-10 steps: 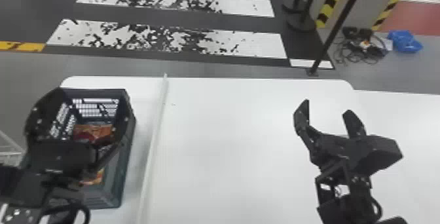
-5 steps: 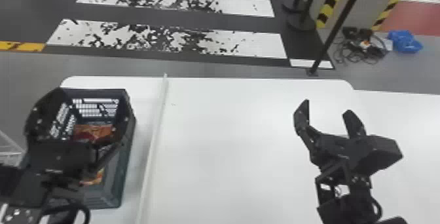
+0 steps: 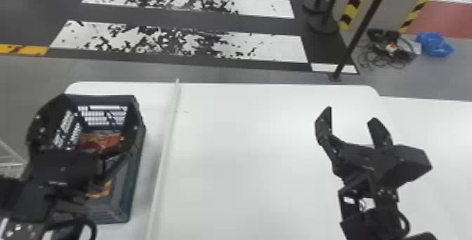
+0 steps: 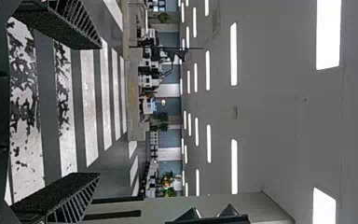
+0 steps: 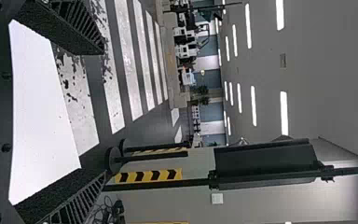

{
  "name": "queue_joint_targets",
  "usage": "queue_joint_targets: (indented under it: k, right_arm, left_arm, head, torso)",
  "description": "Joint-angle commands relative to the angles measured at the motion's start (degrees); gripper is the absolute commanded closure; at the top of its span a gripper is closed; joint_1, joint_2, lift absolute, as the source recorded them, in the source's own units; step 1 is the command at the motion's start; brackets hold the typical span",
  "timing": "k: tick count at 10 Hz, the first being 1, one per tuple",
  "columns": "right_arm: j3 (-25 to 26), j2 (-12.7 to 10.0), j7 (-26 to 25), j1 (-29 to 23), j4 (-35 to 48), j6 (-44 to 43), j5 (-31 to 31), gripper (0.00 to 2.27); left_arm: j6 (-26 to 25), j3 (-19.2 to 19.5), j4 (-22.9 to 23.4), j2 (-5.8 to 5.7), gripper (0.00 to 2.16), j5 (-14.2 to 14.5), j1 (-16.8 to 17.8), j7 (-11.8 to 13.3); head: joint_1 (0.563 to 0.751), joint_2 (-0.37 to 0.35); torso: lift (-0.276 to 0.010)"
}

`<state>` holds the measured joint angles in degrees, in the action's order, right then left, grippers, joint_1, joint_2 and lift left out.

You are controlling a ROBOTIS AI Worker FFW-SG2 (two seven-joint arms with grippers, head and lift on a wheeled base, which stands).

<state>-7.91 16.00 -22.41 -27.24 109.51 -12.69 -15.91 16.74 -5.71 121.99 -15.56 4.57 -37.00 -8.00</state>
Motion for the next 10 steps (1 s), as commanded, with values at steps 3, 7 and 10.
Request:
queue_joint_targets:
  k: [3, 7, 10]
  right_arm:
    - [0.00, 0.00, 0.00, 0.00, 0.00, 0.00, 0.00, 0.00]
    - [0.00, 0.00, 0.00, 0.00, 0.00, 0.00, 0.00, 0.00]
    - [0.00, 0.00, 0.00, 0.00, 0.00, 0.00, 0.00, 0.00]
  left_arm:
    - [0.00, 0.00, 0.00, 0.00, 0.00, 0.00, 0.00, 0.00]
    - [0.00, 0.00, 0.00, 0.00, 0.00, 0.00, 0.00, 0.00]
    - [0.00, 0.00, 0.00, 0.00, 0.00, 0.00, 0.00, 0.00]
  head:
    - [0.695, -0.096]
    - [0.695, -0.096]
    - [0.695, -0.096]
  torso:
    - [-0.029]
    - [-0.029]
    - [-0.029]
